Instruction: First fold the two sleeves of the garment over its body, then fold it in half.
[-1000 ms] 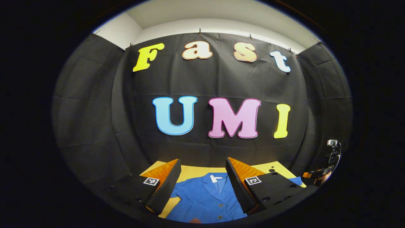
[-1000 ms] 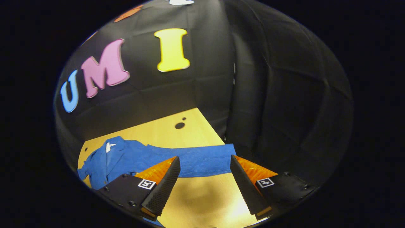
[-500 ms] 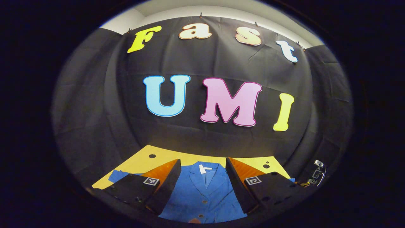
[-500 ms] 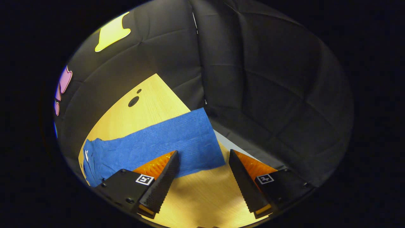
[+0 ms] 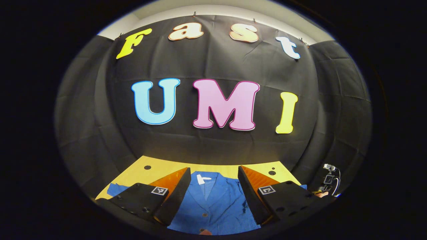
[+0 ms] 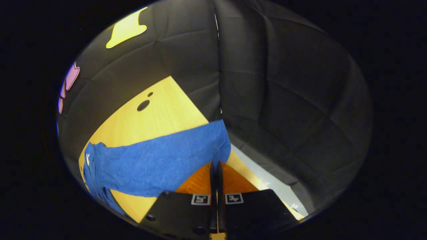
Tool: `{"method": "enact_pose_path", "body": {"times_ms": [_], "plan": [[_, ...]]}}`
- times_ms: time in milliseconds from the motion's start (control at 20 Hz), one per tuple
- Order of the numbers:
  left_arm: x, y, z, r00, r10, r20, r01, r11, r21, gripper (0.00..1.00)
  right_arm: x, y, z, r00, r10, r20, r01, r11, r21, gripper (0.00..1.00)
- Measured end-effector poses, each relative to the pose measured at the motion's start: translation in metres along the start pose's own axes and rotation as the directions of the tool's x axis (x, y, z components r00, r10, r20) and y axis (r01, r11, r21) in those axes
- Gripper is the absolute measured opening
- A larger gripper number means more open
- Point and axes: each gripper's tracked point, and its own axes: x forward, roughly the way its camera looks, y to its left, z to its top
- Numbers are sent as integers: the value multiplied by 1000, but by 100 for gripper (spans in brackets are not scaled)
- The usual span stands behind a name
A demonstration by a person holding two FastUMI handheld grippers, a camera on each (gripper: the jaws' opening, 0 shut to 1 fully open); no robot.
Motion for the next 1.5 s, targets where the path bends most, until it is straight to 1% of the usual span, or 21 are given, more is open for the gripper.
{"method": "enact_pose_path", "body": {"times_ms": [50, 150, 250, 300, 450, 550, 600, 650, 750, 850, 950, 1050, 1150, 1250, 1300, 1350, 1400, 1450, 1500], "plan": [[-3, 1, 1, 1000, -6, 5, 6, 1000, -1, 81, -5, 4, 0, 1000, 10, 6, -10, 999, -36, 1], [-10, 11, 4, 1000, -5, 14, 5, 1000, -3, 81, -15, 16, 17, 998, 12, 66, -7, 997, -76, 2], [-19, 25, 3, 1000, -2, 24, 2, 1000, -13, 81, -31, 28, 32, 991, 29, 132, -20, 998, -65, 2], [-22, 33, 1, 1000, 0, 24, 0, 1000, -24, 81, -40, 34, 37, 989, 29, 148, -20, 998, -63, 2], [-36, 59, -1, 999, -8, 31, 11, 997, -76, 81, -90, 52, 49, 972, 32, 232, -12, 996, -86, 1], [-49, 79, 6, 997, -24, 71, 30, 995, -91, 81, -123, 81, 50, 956, 52, 290, -15, 991, -131, 2], [-55, 94, 9, 996, -21, 81, 28, 996, -90, 81, -142, 96, 49, 946, 60, 319, -10, 988, -157, 1], [-61, 109, 5, 996, -17, 83, 25, 996, -91, 81, -167, 113, 45, 939, 78, 334, -20, 984, -174, 2], [-72, 139, 3, 996, -12, 90, 22, 994, -110, 81, -199, 160, 47, 921, 123, 369, -50, 978, -202, 2], [-81, 172, -3, 996, 6, 91, 5, 993, -121, 81, -224, 211, 42, 910, 172, 377, -84, 968, -237, 1], [-92, 203, -8, 995, 19, 102, -8, 994, -110, 81, -241, 259, 34, 900, 222, 376, -125, 956, -266, 1], [-101, 236, -14, 994, 43, 100, -33, 994, -107, 81, -245, 303, 19, 899, 263, 349, -171, 947, -273, 1], [-109, 266, -21, 993, 66, 95, -54, 990, -131, 81, -253, 355, 15, 883, 309, 354, -210, 933, -291, 1], [-118, 296, -30, 992, 104, 76, -92, 985, -149, 81, -253, 414, 1, 867, 365, 340, -256, 910, -325, 1], [-124, 312, -34, 990, 128, 68, -117, 982, -147, 81, -252, 443, -11, 863, 392, 319, -281, 896, -343, 1], [-130, 327, -40, 986, 153, 60, -144, 980, -137, 81, -253, 469, -23, 851, 428, 305, -313, 879, -360, 1], [-136, 342, -45, 983, 177, 50, -170, 978, -120, 81, -249, 498, -34, 834, 470, 290, -359, 860, -362, 1], [-142, 355, -51, 979, 201, 39, -196, 975, -102, 81, -245, 520, -51, 826, 499, 261, -406, 849, -338, 1], [-148, 368, -56, 974, 224, 29, -221, 971, -90, 81, -235, 537, -72, 834, 506, 222, -434, 848, -304, 1]]}}
